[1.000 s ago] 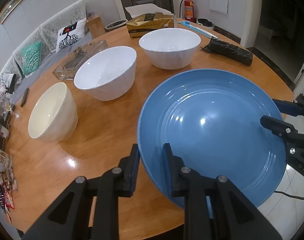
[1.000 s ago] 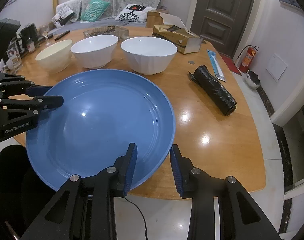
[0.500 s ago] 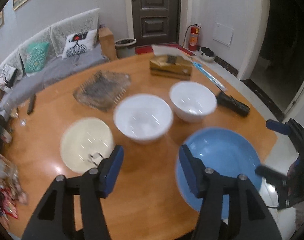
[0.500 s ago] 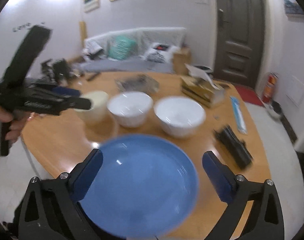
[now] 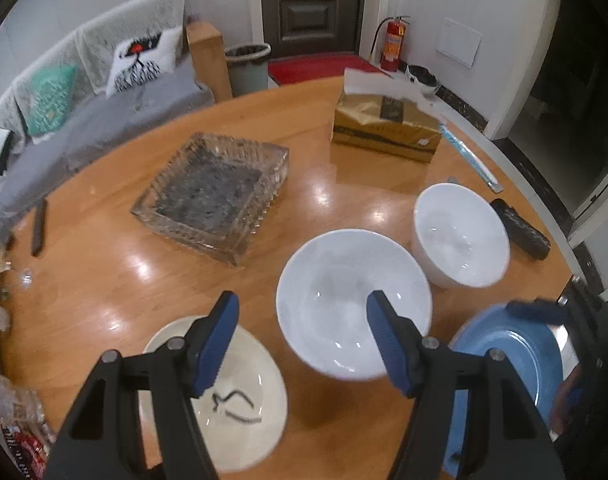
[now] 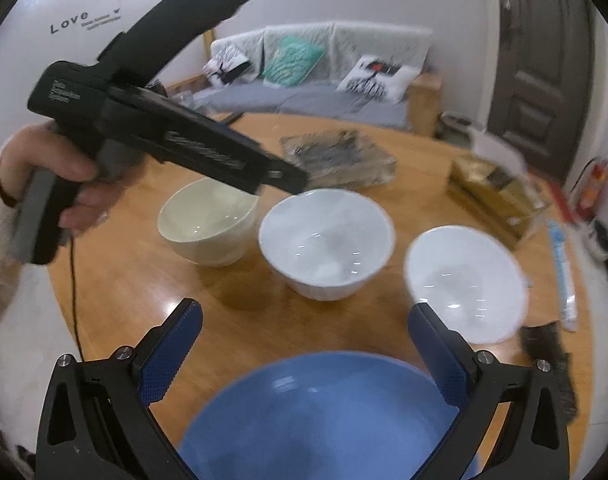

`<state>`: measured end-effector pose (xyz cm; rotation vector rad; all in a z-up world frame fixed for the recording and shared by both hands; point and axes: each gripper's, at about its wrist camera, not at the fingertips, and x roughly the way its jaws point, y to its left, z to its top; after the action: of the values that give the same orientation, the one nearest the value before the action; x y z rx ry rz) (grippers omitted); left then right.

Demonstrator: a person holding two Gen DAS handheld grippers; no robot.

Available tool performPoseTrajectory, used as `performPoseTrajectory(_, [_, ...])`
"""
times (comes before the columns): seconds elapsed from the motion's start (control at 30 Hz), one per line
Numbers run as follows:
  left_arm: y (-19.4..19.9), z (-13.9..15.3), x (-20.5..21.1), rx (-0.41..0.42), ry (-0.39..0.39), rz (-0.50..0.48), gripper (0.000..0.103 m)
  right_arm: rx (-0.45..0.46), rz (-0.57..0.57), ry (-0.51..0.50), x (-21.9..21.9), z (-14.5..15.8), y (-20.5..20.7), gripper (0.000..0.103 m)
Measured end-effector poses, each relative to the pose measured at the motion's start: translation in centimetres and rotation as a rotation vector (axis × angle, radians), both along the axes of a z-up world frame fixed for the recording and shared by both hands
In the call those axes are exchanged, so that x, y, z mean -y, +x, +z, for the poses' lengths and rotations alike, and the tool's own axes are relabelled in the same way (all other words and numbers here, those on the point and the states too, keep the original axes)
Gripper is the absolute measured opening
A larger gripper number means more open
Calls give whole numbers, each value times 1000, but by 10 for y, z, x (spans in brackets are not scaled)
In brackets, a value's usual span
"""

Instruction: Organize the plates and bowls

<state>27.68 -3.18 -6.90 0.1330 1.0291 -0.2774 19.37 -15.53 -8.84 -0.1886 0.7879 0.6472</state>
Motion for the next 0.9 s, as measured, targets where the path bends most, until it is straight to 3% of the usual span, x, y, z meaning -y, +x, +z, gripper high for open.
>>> performPoseTrajectory(0.13, [22, -24, 0, -48, 5, -4, 49, -104, -17, 15, -12, -19, 29, 100])
performPoseTrajectory(0.47, [43, -51, 0, -77, -5, -19, 14, -135, -22, -44, -30, -40, 54, 87])
performPoseTrajectory(0.8, [32, -54, 11, -38, 80, -87, 11, -102, -54, -81, -31, -42, 56, 85])
performPoseTrajectory(0.9, [26, -54, 12, -54, 60, -111, 11, -104, -61, -83, -25, -42, 54, 85])
